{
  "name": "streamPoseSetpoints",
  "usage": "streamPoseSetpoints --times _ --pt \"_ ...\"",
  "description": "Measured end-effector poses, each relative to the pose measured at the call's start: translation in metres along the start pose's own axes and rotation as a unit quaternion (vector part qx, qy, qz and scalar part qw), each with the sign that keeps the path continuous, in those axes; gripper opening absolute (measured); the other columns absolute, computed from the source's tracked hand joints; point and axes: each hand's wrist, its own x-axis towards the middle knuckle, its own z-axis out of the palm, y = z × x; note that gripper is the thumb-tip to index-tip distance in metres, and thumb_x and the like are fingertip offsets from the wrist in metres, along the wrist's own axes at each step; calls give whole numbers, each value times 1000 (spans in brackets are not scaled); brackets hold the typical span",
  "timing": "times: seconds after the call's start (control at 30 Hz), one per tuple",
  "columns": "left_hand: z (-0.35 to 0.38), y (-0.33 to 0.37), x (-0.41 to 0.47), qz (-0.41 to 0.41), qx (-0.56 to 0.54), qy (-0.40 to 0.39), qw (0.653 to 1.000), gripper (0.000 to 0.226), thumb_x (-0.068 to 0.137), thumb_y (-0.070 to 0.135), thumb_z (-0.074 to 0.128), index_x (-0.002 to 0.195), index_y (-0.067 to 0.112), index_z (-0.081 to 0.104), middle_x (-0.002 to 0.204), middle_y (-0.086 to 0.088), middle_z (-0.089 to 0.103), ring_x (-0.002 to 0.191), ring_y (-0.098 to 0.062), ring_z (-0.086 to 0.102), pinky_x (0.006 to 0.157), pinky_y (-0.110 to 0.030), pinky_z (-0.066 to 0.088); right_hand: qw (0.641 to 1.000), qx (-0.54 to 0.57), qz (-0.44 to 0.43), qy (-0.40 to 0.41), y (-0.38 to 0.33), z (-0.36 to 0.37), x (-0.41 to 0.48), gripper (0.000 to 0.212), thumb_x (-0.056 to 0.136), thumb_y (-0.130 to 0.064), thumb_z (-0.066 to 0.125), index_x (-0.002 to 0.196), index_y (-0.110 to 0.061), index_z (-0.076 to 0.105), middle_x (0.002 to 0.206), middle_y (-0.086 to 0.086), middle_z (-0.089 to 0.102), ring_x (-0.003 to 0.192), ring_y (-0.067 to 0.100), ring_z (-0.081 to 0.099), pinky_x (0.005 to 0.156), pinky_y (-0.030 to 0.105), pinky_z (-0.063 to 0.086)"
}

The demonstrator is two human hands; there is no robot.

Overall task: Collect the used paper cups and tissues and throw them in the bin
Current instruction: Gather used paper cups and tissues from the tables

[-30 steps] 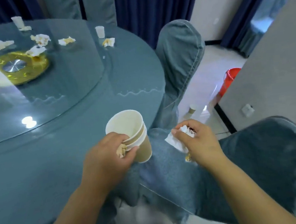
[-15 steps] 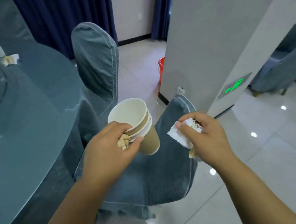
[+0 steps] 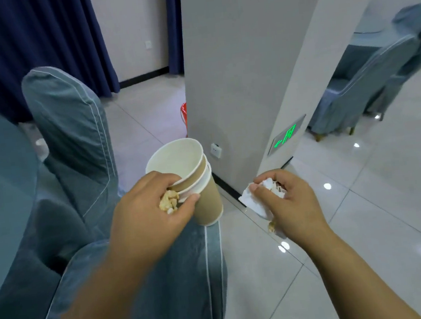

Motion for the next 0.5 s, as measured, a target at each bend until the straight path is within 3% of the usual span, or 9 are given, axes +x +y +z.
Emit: streamPoseSetpoints --times 0.13,0.23,0.3,0.5 --pt "33 22 31 27 36 12 999 32 72 43 63 86 14 65 78 12 54 74 -12 52 64 -32 50 999 37 28 -16 24 -27 46 9 84 -23 70 76 -22 67 73 -3 61 53 3 53 39 22 45" --pt "55 40 53 37 85 11 996 33 71 45 61 84 16 65 77 13 55 74 -12 53 64 -34 50 999 26 15 -42 50 -48 90 9 83 -25 71 76 -23 66 70 -7 62 58 1 55 51 24 48" --pt "73 52 64 8 107 28 994 36 69 48 59 85 17 66 78 13 56 76 -12 53 67 -34 50 996 24 8 -83 64 -63 121 8 82 -25 71 76 -23 66 69 -8 64 62 5 58 57 25 48" --pt "147 89 96 -80 109 65 989 40 67 52 58 87 19 67 80 17 56 78 -12 56 68 -29 46 985 20 -28 -168 78 -104 199 8 83 -22 70 76 -22 66 73 -5 64 60 1 56 43 14 44"
